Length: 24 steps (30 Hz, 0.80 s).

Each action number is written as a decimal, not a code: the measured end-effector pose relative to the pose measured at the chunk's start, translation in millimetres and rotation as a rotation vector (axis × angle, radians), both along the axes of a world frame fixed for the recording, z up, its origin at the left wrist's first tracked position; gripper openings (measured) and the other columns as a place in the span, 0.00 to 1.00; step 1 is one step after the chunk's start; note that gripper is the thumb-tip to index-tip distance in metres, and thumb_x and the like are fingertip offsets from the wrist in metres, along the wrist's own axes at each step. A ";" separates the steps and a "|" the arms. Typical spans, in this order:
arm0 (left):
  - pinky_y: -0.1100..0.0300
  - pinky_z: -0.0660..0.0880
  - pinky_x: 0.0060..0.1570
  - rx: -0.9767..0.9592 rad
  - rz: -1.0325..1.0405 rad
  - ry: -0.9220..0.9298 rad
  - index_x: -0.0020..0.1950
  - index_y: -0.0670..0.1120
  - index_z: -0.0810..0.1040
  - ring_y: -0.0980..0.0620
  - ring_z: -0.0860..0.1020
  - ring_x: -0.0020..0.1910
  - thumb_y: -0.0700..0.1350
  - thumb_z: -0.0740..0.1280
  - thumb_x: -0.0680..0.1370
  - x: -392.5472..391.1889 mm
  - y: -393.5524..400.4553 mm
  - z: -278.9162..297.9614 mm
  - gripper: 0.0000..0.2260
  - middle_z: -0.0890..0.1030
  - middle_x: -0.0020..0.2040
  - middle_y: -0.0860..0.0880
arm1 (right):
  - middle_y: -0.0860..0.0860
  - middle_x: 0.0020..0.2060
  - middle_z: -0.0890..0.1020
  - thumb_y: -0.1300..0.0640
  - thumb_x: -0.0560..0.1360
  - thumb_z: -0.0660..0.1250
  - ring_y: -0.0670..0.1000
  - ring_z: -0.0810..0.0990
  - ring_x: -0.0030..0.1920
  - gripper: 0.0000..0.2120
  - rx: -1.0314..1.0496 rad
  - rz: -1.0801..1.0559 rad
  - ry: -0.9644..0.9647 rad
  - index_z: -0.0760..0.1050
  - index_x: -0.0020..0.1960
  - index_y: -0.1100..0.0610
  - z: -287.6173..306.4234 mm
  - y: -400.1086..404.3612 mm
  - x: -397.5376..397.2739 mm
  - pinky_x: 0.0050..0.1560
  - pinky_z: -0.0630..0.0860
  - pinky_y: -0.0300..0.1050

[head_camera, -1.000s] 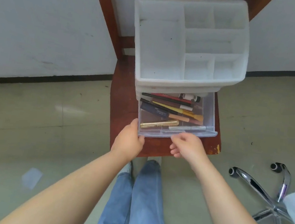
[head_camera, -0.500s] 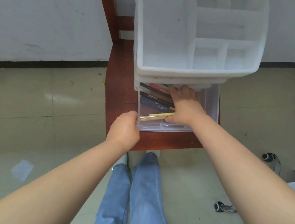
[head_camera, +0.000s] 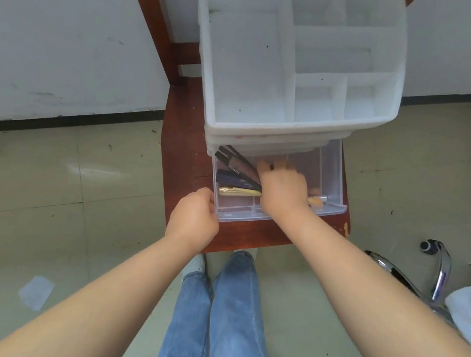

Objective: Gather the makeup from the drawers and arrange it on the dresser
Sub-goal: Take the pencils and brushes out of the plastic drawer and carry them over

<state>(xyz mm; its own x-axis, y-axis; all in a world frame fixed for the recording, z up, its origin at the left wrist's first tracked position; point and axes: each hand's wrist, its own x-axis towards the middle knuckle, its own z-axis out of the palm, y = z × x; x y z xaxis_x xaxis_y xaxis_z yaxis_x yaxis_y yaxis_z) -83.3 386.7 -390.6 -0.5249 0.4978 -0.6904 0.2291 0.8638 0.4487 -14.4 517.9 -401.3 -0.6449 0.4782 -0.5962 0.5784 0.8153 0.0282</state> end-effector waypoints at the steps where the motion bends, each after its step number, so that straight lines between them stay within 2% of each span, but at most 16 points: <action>1: 0.56 0.72 0.50 0.000 0.009 -0.002 0.55 0.39 0.74 0.43 0.76 0.52 0.34 0.60 0.74 0.2 0.1 0.2 0.10 0.79 0.51 0.43 | 0.61 0.60 0.72 0.64 0.73 0.62 0.62 0.73 0.58 0.23 0.012 0.006 0.017 0.63 0.67 0.58 0.9 -2.7 3.0 0.52 0.71 0.49; 7: 0.56 0.72 0.49 0.005 0.019 0.005 0.54 0.39 0.74 0.43 0.76 0.50 0.34 0.60 0.74 1.5 1.0 -1.1 0.10 0.79 0.50 0.43 | 0.59 0.57 0.75 0.65 0.73 0.60 0.60 0.74 0.57 0.20 -0.017 0.053 0.046 0.67 0.65 0.60 0.9 -6.3 6.6 0.53 0.71 0.49; 14: 0.60 0.68 0.46 0.030 0.018 -0.011 0.57 0.40 0.73 0.49 0.73 0.46 0.35 0.60 0.74 0.3 -1.8 -1.0 0.12 0.78 0.50 0.46 | 0.58 0.55 0.77 0.64 0.73 0.62 0.60 0.76 0.54 0.18 -0.118 0.001 0.081 0.70 0.62 0.59 14.0 11.3 8.5 0.49 0.73 0.49; 17: 0.58 0.70 0.52 0.024 -0.002 0.040 0.64 0.42 0.70 0.46 0.74 0.55 0.38 0.61 0.75 -0.9 -1.8 2.7 0.17 0.75 0.55 0.45 | 0.56 0.53 0.76 0.63 0.73 0.62 0.58 0.76 0.52 0.17 -0.115 -0.060 0.140 0.70 0.62 0.59 26.7 18.6 22.4 0.44 0.70 0.47; 20: 0.51 0.69 0.57 0.018 -0.036 0.219 0.68 0.42 0.67 0.42 0.69 0.62 0.37 0.61 0.75 -2.5 -0.8 8.0 0.21 0.70 0.61 0.42 | 0.56 0.49 0.75 0.64 0.71 0.63 0.58 0.75 0.50 0.12 -0.074 -0.122 0.218 0.72 0.55 0.61 42.8 20.7 37.3 0.40 0.64 0.43; 22: 0.47 0.73 0.49 0.154 -0.167 0.350 0.61 0.37 0.73 0.36 0.73 0.55 0.31 0.66 0.70 -4.4 2.0 7.4 0.19 0.74 0.54 0.37 | 0.56 0.48 0.75 0.63 0.71 0.64 0.58 0.75 0.48 0.11 -0.052 -0.171 0.247 0.73 0.53 0.61 50.3 19.6 47.8 0.40 0.65 0.44; 24: 0.51 0.76 0.32 0.215 -0.359 0.425 0.49 0.34 0.78 0.35 0.78 0.40 0.27 0.72 0.58 -6.8 6.4 2.5 0.20 0.78 0.42 0.37 | 0.55 0.49 0.76 0.62 0.72 0.63 0.57 0.75 0.49 0.11 -0.059 -0.205 0.192 0.72 0.54 0.60 54.1 15.8 58.9 0.41 0.67 0.44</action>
<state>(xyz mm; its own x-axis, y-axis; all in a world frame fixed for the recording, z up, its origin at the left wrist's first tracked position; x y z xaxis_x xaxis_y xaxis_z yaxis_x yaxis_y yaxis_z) -90.1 393.1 -388.1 -0.5064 0.8005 -0.3205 0.6878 0.5992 0.4098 44.5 533.7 -347.2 -0.6421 0.5783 -0.5033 0.7214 0.6779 -0.1413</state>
